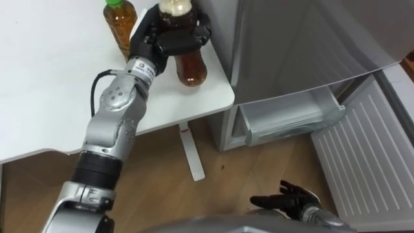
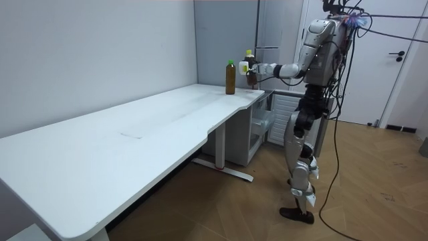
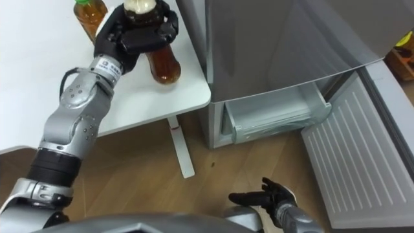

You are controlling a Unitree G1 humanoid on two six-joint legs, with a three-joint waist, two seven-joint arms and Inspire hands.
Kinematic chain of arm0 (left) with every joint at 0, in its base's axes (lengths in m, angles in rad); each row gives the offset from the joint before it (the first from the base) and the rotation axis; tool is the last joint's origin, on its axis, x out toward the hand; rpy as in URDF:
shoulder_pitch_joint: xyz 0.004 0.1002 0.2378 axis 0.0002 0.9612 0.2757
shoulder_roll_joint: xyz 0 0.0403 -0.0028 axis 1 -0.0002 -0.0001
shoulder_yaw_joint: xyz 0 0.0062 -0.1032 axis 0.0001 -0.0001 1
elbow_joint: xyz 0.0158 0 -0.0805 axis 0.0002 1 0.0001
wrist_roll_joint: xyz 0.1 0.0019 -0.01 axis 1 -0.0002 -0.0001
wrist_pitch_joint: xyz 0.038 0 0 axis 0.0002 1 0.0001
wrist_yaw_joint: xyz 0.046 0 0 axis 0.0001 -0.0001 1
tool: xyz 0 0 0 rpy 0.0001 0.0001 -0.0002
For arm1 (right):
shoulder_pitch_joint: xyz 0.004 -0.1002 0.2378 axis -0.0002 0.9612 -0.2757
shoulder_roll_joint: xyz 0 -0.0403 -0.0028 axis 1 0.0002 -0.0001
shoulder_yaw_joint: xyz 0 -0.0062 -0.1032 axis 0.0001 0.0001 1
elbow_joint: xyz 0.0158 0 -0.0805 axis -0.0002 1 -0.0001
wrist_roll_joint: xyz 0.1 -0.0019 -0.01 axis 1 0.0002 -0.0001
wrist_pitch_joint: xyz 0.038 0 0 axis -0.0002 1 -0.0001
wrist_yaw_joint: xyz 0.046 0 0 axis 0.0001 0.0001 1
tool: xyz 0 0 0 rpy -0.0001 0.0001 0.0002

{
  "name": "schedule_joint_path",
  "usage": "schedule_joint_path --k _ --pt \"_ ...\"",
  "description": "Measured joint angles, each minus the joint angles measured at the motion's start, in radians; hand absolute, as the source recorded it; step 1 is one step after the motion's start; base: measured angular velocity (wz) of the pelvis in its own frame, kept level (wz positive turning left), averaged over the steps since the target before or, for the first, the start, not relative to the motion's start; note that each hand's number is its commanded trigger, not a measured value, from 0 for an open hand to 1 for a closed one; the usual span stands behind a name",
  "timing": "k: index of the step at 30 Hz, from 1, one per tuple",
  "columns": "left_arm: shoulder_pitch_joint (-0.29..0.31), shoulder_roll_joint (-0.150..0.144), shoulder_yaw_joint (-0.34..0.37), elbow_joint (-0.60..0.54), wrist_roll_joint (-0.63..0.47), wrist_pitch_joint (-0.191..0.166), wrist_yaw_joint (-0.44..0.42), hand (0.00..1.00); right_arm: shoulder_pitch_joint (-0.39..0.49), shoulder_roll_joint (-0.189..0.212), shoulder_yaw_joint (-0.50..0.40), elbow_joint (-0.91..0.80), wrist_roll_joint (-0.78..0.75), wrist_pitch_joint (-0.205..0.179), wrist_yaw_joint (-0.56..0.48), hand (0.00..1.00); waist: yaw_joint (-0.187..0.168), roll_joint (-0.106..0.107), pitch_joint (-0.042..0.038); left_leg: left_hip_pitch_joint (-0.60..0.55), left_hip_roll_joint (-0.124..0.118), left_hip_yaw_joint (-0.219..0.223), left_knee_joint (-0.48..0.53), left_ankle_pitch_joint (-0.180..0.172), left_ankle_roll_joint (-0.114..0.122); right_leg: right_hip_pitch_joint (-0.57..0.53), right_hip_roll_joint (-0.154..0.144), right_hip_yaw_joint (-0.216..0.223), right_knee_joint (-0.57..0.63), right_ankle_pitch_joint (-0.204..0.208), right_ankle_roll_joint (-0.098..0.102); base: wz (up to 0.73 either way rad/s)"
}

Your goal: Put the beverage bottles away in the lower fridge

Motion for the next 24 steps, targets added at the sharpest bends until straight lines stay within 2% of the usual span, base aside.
schedule_joint_path --k 4,8,12,17,24 --pt "0.03 0.002 -0.001 -0.091 -0.04 0.002 -0.013 1.0 0.002 0.001 0.011 -0.017 -0.074 0.001 -0.027 0.0 0.027 -0.002 -0.0022 -0.002 0.0 -0.006 0.0 0.0 0.0 0.003 0.0 -0.012 -0.001 0.0 0.0 0.07" --pt "0.111 0.007 -0.004 -0.196 -0.104 0.002 -0.041 1.0 0.01 0.001 0.027 -0.065 -0.108 0.009 -0.033 0.0 0.048 -0.002 -0.0046 -0.014 0.0 -0.027 0.003 0.0 0.0 0.003 -0.002 -0.034 -0.002 0.0 0.0 0.14" --pt "0.132 0.014 -0.009 -0.198 -0.119 0.002 -0.046 1.0 0.022 0.001 0.027 -0.153 -0.152 0.012 -0.028 0.0 0.063 0.0 -0.0073 -0.033 0.0 -0.043 0.014 0.0 0.0 -0.001 -0.004 -0.052 -0.001 0.0 0.0 0.12" --pt "0.139 0.015 -0.009 -0.202 -0.134 0.003 -0.046 1.0 0.028 0.001 0.027 -0.196 -0.162 0.02 -0.037 0.0 0.083 0.004 -0.0122 -0.033 0.0 -0.044 0.015 0.001 0.002 -0.006 -0.005 -0.051 0.009 0.0 0.0 0.02" --pt "0.259 0.022 -0.022 -0.232 -0.158 0.004 -0.092 1.0 0.095 0.001 0.024 -0.427 -0.172 0.026 -0.056 0.0 0.068 -0.01 -0.015 -0.029 0.0 -0.045 0.013 0.002 0.002 -0.006 -0.005 -0.052 0.012 0.0 0.0 -0.02"
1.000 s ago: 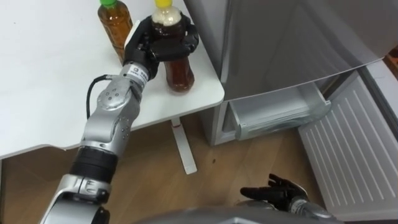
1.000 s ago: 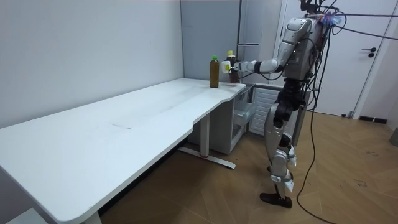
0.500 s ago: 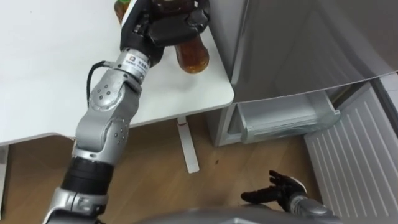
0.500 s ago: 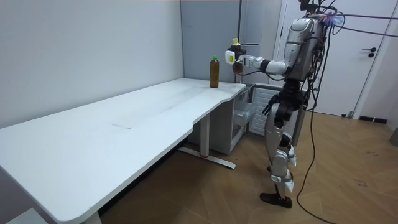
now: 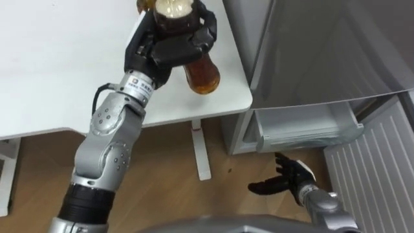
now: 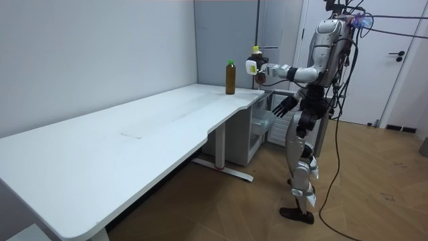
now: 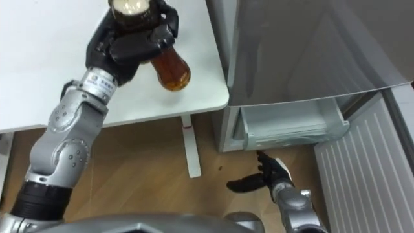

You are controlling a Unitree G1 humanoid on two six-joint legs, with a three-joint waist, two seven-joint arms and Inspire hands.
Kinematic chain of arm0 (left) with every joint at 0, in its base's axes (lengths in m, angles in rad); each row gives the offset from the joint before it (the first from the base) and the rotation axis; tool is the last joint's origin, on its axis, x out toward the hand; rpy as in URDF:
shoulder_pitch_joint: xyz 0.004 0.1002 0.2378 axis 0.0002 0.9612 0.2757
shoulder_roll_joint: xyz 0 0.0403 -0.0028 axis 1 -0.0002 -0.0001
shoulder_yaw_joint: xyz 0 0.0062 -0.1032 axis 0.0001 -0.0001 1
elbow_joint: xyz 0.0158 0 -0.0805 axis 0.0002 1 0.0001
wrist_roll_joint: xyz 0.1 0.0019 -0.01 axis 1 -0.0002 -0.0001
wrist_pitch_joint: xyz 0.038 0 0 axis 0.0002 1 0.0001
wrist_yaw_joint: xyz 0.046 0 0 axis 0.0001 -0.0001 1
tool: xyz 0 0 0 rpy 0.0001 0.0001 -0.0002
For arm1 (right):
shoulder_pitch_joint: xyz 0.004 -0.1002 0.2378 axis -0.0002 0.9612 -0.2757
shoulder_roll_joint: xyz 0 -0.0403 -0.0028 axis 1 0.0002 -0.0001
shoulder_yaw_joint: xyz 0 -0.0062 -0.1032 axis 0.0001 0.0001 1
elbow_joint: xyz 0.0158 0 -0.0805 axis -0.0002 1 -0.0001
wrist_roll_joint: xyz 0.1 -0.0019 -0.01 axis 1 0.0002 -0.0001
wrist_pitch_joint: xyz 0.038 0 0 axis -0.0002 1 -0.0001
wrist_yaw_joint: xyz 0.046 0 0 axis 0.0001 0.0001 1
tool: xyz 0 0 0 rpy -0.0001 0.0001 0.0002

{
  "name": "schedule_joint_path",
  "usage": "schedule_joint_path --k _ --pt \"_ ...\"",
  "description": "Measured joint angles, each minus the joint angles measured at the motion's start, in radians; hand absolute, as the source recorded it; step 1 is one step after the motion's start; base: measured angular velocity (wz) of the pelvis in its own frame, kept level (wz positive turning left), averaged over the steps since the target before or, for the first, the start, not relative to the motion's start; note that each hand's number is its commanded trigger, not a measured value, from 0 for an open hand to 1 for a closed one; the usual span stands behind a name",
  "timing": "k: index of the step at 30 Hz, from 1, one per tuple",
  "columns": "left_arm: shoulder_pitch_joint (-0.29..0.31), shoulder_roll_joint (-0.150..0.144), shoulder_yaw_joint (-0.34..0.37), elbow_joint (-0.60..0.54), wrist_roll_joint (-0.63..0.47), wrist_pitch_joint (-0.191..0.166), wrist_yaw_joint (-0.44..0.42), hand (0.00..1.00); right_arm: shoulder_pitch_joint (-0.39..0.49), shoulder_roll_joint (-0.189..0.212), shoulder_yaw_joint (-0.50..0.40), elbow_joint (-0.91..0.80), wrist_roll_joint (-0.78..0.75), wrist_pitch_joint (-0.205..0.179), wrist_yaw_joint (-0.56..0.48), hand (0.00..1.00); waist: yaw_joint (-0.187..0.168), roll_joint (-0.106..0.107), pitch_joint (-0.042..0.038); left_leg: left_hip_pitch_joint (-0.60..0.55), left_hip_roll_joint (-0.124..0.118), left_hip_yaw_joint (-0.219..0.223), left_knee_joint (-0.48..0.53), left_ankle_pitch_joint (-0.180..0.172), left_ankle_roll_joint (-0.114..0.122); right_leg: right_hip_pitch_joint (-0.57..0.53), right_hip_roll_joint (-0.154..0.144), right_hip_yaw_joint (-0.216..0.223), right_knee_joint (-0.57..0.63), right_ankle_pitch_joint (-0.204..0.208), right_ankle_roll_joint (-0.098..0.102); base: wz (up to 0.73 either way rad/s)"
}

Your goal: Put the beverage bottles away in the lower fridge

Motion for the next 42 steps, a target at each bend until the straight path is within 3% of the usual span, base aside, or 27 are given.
schedule_joint_path --k 5,8,15,21,26,32,39,42 --pt "0.016 0.036 -0.008 0.0 -0.069 0.003 -0.021 1.0 0.033 -0.001 0.004 -0.125 -0.003 0.005 0.018 0.0 -0.003 -0.021 0.0008 0.0 0.0 0.003 0.003 0.0 0.0 0.0 -0.001 0.004 0.001 0.0 0.0 0.0" --pt "0.017 0.041 -0.019 0.001 -0.103 0.003 -0.033 1.0 0.062 -0.003 0.014 -0.208 0.001 0.009 0.049 0.0 0.001 -0.027 0.0053 -0.001 -0.001 0.003 0.001 0.0 0.0 -0.001 0.0 0.005 -0.001 0.0 0.0 0.0" --pt "0.028 0.04 -0.075 0.015 -0.157 0.005 -0.062 1.0 0.07 -0.013 0.037 -0.321 0.007 0.019 0.12 0.0 -0.003 -0.011 0.0143 -0.025 -0.001 -0.001 0.002 0.0 0.001 -0.024 0.0 0.004 0.001 0.0 0.0 0.01" --pt "0.104 0.05 -0.087 0.018 -0.157 0.007 -0.103 1.0 0.077 -0.023 0.04 -0.403 0.013 0.039 0.23 0.0 -0.019 -0.017 0.0181 -0.017 -0.001 0.008 -0.001 0.0 0.001 -0.025 0.0 0.018 0.001 0.0 0.0 -0.08" --pt "0.104 0.079 -0.092 0.019 -0.148 0.007 -0.131 1.0 0.075 -0.059 0.04 -0.469 0.045 0.038 0.332 0.0 -0.017 -0.037 0.0207 -0.024 0.0 0.015 -0.001 0.0 0.001 -0.041 -0.001 0.019 0.013 0.0 0.0 -0.03" --pt "0.104 0.083 -0.097 0.021 -0.147 0.007 -0.142 1.0 0.076 -0.086 0.061 -0.517 0.052 0.039 0.423 0.0 0.009 -0.066 0.0212 -0.033 0.002 0.029 0.006 0.0 0.001 -0.06 0.0 0.028 0.026 0.001 -0.001 -0.07" --pt "0.101 0.112 -0.131 0.082 -0.112 -0.001 -0.148 1.0 0.064 -0.114 0.092 -0.527 0.132 0.041 0.516 0.0 0.013 -0.065 0.0211 -0.041 0.008 0.027 0.009 0.0 0.0 -0.071 0.004 0.024 0.036 0.004 -0.007 0.0" --pt "0.101 0.119 -0.159 0.09 -0.073 0.005 -0.153 1.0 0.058 -0.119 0.096 -0.529 0.14 0.07 0.562 0.0 0.011 -0.067 0.0217 -0.051 0.009 0.025 0.018 -0.001 0.001 -0.076 0.003 0.022 0.036 0.004 -0.007 0.02"
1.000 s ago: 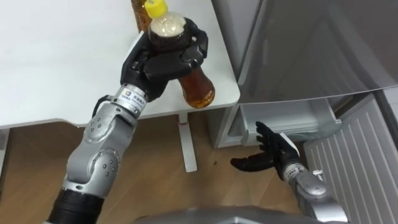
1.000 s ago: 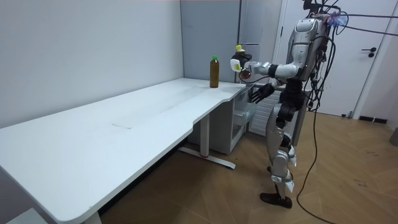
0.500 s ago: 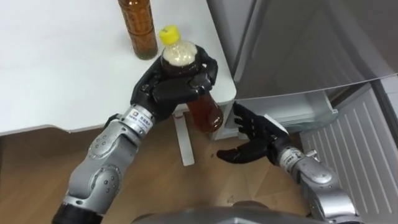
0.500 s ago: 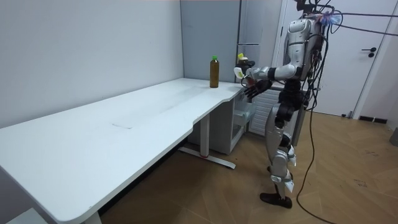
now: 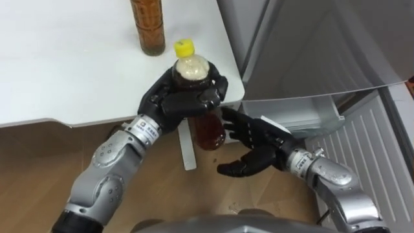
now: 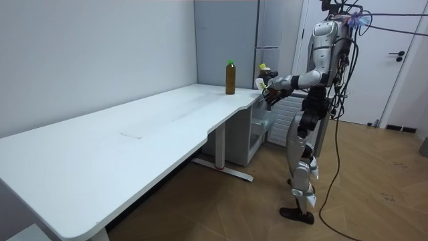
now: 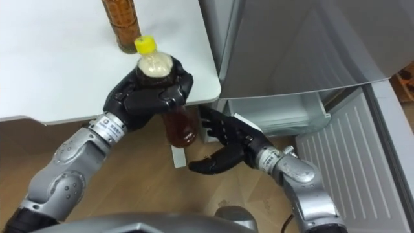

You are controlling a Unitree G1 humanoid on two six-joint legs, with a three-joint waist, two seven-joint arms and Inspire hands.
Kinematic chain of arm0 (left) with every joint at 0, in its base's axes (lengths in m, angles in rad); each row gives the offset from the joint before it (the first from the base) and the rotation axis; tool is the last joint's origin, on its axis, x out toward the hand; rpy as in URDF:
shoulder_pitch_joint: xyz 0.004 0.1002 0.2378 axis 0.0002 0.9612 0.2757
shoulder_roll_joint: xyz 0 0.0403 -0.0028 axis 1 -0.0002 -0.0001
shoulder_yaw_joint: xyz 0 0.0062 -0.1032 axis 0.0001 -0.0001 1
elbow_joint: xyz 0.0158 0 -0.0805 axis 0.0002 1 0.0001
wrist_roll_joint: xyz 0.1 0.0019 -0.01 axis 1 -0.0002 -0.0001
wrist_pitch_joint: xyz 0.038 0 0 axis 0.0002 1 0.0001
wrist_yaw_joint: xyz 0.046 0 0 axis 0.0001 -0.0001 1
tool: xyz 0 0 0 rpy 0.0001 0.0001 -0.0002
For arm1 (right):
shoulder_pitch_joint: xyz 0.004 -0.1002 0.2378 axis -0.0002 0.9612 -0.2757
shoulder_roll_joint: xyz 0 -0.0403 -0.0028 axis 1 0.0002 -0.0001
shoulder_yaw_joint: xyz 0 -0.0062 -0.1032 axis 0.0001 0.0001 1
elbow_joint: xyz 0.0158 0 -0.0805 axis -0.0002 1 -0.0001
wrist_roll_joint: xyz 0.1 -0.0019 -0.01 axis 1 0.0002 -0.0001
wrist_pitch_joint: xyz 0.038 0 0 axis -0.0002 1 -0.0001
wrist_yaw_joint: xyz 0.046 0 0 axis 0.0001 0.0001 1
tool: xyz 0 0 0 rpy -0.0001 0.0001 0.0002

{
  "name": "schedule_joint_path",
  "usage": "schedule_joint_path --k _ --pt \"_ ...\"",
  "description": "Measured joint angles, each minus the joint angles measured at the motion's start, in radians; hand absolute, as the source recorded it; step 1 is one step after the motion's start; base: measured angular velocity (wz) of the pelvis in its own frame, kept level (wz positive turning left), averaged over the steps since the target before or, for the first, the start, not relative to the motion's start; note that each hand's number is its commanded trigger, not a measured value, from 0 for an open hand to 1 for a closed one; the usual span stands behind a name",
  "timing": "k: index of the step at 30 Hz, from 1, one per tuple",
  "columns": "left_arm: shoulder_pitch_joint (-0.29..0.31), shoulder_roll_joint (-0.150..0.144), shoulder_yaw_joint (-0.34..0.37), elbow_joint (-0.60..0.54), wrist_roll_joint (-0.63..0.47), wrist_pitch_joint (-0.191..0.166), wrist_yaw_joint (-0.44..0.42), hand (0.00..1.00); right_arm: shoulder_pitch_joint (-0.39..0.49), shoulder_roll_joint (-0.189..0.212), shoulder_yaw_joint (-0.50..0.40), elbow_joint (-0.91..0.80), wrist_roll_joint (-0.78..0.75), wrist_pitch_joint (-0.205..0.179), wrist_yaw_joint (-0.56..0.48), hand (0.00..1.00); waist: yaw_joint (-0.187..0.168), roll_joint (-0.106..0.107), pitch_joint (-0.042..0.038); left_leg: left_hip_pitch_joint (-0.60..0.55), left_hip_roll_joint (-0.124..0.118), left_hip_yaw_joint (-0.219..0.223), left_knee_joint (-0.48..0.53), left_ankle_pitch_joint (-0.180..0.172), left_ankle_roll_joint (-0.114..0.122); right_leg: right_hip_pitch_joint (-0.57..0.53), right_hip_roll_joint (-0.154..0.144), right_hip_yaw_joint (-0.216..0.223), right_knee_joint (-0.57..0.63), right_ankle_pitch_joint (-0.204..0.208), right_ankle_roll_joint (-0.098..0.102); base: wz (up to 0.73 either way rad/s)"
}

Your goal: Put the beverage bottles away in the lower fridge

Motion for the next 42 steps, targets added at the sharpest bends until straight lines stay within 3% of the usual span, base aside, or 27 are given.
schedule_joint_path --k 7,11,16,23,26,30,38,39,40,41,42 --pt "-0.005 0.0 -0.003 -0.001 0.086 0.0 -0.038 1.0 -0.031 -0.017 0.025 -0.005 0.0 0.016 0.099 0.0 -0.001 -0.007 0.0014 -0.003 0.002 0.0 0.009 -0.001 0.001 0.0 0.0 0.0 0.004 0.0 0.0 0.0" --pt "-0.019 0.001 -0.003 -0.001 0.126 0.0 -0.06 1.0 -0.037 -0.017 0.025 -0.005 0.054 0.029 0.129 0.0 0.001 -0.021 0.0063 -0.009 0.003 -0.001 0.017 -0.003 0.003 0.0 0.0 0.002 0.011 0.0 0.0 0.0" --pt "-0.049 0.0 -0.022 0.0 0.134 0.0 -0.1 1.0 -0.039 -0.018 0.025 -0.005 0.065 0.034 0.147 0.0 -0.002 -0.036 0.0038 -0.018 0.003 -0.001 0.023 -0.003 0.003 -0.007 0.0 0.004 0.012 0.002 -0.002 0.0" --pt "-0.062 0.001 -0.073 0.0 0.135 0.0 -0.145 1.0 -0.04 -0.023 0.025 -0.004 0.118 0.034 0.145 0.0 -0.005 -0.031 0.0071 -0.017 0.003 -0.001 0.029 -0.004 0.003 -0.009 0.0 0.006 0.013 0.002 -0.003 0.0" --pt "-0.068 0.001 -0.079 0.011 0.135 0.0 -0.164 1.0 -0.041 -0.029 0.025 -0.004 0.184 0.034 0.146 0.0 -0.006 -0.021 0.014 -0.021 0.004 -0.001 0.037 -0.008 0.005 -0.01 0.001 0.007 0.013 0.002 -0.003 0.0" --pt "-0.073 0.002 -0.089 0.03 0.14 0.0 -0.169 1.0 -0.041 -0.029 0.027 -0.004 0.231 0.034 0.144 0.0 -0.005 -0.008 0.0118 -0.033 0.006 -0.001 0.04 -0.008 0.005 -0.022 0.002 0.007 0.014 0.004 -0.006 0.0" --pt "-0.073 0.002 -0.103 0.032 0.154 -0.001 -0.183 1.0 -0.041 -0.04 0.045 0.011 0.275 0.035 0.132 0.0 -0.008 -0.005 0.0096 -0.027 0.005 0.006 0.037 -0.008 0.005 -0.021 0.002 0.016 0.015 0.005 -0.006 -0.02" --pt "-0.074 0.002 -0.109 0.034 0.156 -0.001 -0.183 1.0 -0.042 -0.038 0.048 0.029 0.304 0.035 0.127 0.36 -0.009 -0.005 0.0095 -0.027 0.005 0.006 0.036 -0.008 0.005 -0.021 0.002 0.015 0.015 0.005 -0.006 0.0" --pt "-0.074 0.002 -0.113 0.037 0.157 -0.001 -0.183 1.0 -0.043 -0.034 0.048 0.04 0.314 0.035 0.127 0.78 -0.009 -0.005 0.0095 -0.028 0.005 0.006 0.035 -0.008 0.005 -0.021 0.002 0.015 0.015 0.005 -0.006 0.0" --pt "-0.074 0.002 -0.122 0.042 0.159 -0.001 -0.183 1.0 -0.044 -0.031 0.053 0.058 0.333 0.035 0.123 1.0 -0.011 -0.005 0.0089 -0.033 0.005 0.006 0.034 -0.008 0.005 -0.023 0.002 0.014 0.015 0.005 -0.006 0.0" --pt "-0.074 0.002 -0.129 0.044 0.168 -0.001 -0.184 1.0 -0.045 -0.03 0.056 0.069 0.342 0.035 0.122 1.0 -0.012 -0.004 0.0089 -0.036 0.005 0.006 0.034 -0.008 0.005 -0.026 0.002 0.014 0.015 0.005 -0.006 0.0"
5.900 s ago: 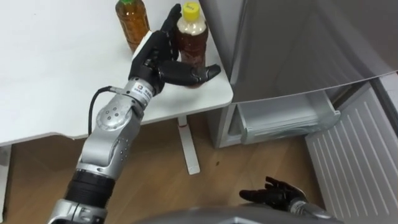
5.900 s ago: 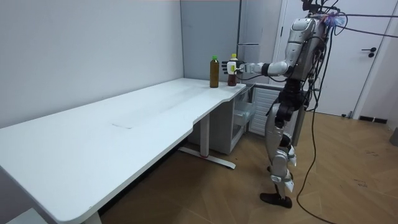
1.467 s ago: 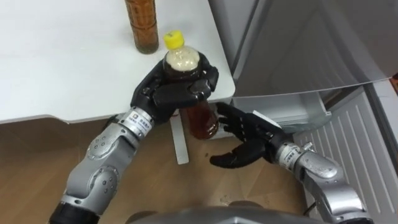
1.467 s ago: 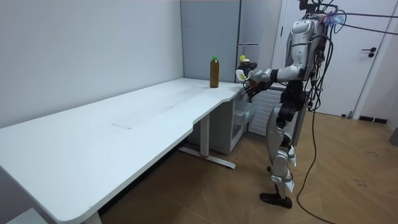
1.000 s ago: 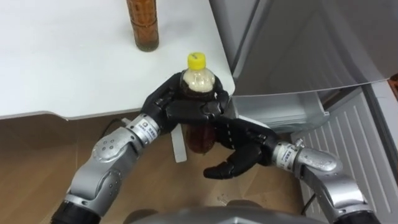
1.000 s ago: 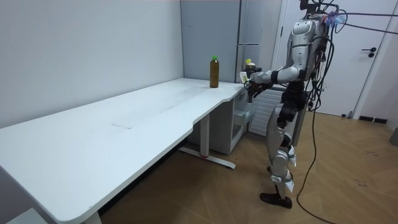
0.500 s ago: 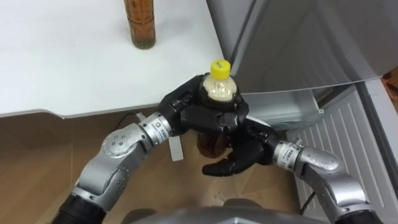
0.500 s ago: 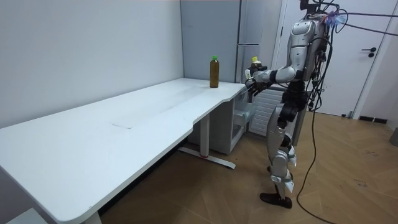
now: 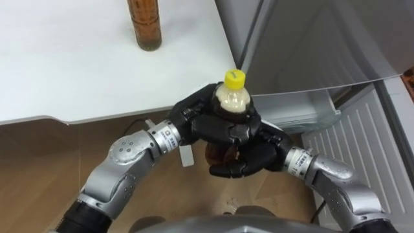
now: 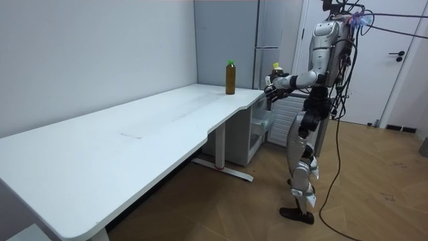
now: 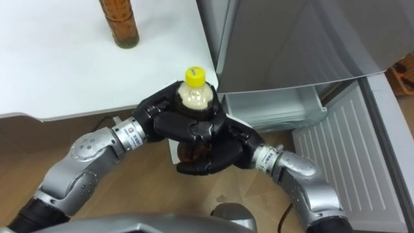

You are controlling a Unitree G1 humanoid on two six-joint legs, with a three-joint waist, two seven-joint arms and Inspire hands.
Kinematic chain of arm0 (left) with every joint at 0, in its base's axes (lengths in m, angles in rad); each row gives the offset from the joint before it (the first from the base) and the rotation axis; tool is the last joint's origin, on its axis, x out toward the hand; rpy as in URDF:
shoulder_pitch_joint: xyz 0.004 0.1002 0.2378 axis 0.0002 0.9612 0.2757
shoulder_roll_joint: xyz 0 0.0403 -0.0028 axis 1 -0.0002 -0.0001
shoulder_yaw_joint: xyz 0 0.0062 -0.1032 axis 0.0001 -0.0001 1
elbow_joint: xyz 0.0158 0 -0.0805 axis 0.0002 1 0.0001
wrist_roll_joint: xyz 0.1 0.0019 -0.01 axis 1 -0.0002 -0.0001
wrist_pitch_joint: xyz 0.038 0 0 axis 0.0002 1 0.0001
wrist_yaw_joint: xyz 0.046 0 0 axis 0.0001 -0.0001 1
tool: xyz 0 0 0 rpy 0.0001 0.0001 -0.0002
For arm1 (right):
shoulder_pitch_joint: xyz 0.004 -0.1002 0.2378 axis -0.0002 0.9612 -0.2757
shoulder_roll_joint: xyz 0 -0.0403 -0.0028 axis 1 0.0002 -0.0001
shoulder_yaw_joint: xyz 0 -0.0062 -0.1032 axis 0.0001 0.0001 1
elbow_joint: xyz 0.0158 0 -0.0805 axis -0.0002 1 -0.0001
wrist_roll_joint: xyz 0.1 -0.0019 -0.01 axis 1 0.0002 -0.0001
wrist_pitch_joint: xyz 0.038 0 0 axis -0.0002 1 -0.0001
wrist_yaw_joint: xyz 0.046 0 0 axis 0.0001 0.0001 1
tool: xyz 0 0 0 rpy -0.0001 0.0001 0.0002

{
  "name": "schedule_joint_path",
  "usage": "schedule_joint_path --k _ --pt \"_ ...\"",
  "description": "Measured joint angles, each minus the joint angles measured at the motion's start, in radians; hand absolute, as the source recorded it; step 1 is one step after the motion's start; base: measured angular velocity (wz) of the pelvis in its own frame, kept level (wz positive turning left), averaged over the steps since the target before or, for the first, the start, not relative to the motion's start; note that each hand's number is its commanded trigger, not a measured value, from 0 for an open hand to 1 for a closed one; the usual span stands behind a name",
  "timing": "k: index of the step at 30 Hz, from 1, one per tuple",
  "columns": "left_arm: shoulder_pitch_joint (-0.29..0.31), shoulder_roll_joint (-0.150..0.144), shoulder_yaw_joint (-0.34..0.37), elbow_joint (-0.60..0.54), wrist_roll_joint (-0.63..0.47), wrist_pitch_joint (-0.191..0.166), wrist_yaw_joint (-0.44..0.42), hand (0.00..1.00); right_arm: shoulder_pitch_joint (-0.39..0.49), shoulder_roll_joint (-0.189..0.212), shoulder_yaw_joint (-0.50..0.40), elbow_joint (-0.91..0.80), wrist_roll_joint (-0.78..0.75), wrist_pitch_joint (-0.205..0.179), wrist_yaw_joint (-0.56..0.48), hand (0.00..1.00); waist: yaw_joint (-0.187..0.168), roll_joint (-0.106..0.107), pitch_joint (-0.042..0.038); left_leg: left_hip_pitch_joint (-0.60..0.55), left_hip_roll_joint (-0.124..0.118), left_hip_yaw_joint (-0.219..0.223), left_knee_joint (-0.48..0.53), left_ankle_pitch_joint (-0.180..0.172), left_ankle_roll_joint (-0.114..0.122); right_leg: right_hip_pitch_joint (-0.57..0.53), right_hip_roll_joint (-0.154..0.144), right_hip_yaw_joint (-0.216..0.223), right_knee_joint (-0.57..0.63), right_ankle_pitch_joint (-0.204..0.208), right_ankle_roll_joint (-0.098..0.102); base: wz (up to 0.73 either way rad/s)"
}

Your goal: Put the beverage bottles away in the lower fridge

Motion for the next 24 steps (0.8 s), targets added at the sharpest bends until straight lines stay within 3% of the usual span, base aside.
schedule_joint_path --k 13,15,16,17,18,24 --pt "-0.022 -0.014 -0.024 0.03 0.002 0.0 -0.005 1.0 -0.003 0.008 0.019 0.014 0.01 -0.014 -0.042 1.0 0.002 0.015 -0.007 -0.003 -0.001 0.0 0.001 0.0 0.0 -0.008 0.0 0.0 0.002 0.0 0.0 0.0" --pt "-0.022 -0.019 -0.022 0.037 -0.004 0.0 -0.005 0.89 -0.003 0.009 0.019 0.014 0.011 -0.015 -0.043 1.0 0.001 0.016 -0.0067 0.0 -0.001 0.002 0.001 0.0 0.0 -0.007 0.0 0.001 0.002 0.0 0.0 0.0" --pt "-0.022 -0.02 -0.021 0.037 -0.005 0.0 -0.005 0.71 -0.003 0.009 0.019 0.014 0.011 -0.015 -0.043 1.0 0.002 0.016 -0.0066 0.0 -0.001 0.002 0.001 0.0 0.0 -0.007 0.0 0.001 0.003 0.0 0.0 0.0" --pt "-0.022 -0.02 -0.02 0.037 -0.005 0.0 -0.005 0.29 -0.003 0.012 0.019 0.014 0.011 -0.015 -0.045 1.0 0.002 0.016 -0.0066 0.0 -0.001 0.002 0.001 0.0 0.0 -0.007 0.0 0.002 0.004 0.0 0.0 0.0" --pt "-0.022 -0.02 -0.02 0.037 -0.005 0.0 -0.005 0.0 -0.003 0.013 0.019 0.014 0.011 -0.015 -0.047 1.0 0.001 0.016 -0.0066 0.0 -0.001 0.002 0.001 0.0 0.0 -0.007 0.0 0.002 0.005 0.0 0.0 0.0" --pt "-0.022 -0.017 -0.022 0.037 -0.005 0.0 -0.007 0.0 -0.003 0.005 0.024 0.016 0.011 -0.015 -0.058 1.0 0.003 0.016 -0.0063 0.001 -0.001 0.001 0.001 0.0 0.0 -0.007 -0.001 0.002 0.008 0.0 0.0 0.0"
